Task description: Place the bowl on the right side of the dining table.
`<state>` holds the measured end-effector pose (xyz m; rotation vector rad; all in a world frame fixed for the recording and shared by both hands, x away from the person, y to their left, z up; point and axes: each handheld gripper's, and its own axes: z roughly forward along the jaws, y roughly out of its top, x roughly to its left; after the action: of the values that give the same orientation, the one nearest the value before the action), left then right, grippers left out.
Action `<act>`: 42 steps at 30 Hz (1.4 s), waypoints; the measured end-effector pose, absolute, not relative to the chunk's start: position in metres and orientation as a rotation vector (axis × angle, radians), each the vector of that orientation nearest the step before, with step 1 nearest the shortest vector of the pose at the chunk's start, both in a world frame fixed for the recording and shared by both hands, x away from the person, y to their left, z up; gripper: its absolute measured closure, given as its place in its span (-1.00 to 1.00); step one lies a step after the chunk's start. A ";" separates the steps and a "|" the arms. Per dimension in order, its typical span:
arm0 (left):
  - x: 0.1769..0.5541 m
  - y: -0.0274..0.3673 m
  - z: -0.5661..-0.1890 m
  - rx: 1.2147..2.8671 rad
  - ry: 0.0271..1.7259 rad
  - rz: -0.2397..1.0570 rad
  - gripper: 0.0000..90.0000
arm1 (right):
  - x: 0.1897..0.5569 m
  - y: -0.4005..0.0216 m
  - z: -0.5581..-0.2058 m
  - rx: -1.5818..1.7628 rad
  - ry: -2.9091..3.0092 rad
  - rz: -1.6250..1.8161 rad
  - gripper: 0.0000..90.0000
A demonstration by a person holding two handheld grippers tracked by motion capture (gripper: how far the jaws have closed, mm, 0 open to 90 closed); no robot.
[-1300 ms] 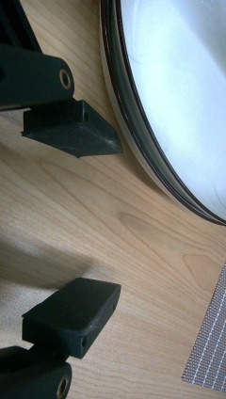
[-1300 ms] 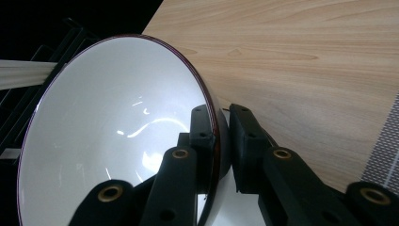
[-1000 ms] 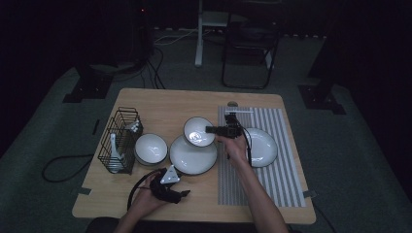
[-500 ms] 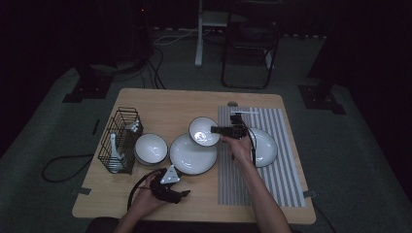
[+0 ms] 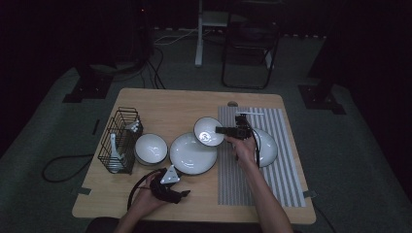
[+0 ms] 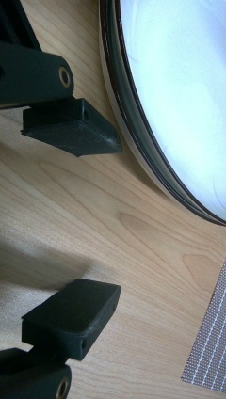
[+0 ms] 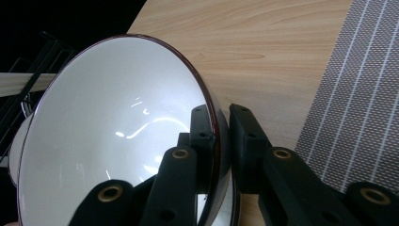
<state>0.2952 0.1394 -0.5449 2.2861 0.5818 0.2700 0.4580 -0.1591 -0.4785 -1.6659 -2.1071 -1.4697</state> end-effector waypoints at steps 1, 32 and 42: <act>0.295 0.139 -0.545 2.286 0.582 0.270 -0.37 | 0.458 -0.160 -0.479 -1.667 -2.107 -1.468 0.80; 0.295 0.139 -0.545 2.285 0.583 0.268 -0.37 | 0.454 -0.202 -0.486 -1.787 -2.053 -1.474 0.80; 0.295 0.139 -0.545 2.286 0.582 0.269 -0.37 | 0.451 -0.216 -0.488 -1.830 -2.043 -1.468 0.80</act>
<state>0.2951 0.1394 -0.5449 2.2858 0.5824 0.2686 0.4506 -0.2165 -0.4884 -1.8297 -2.0430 -1.4679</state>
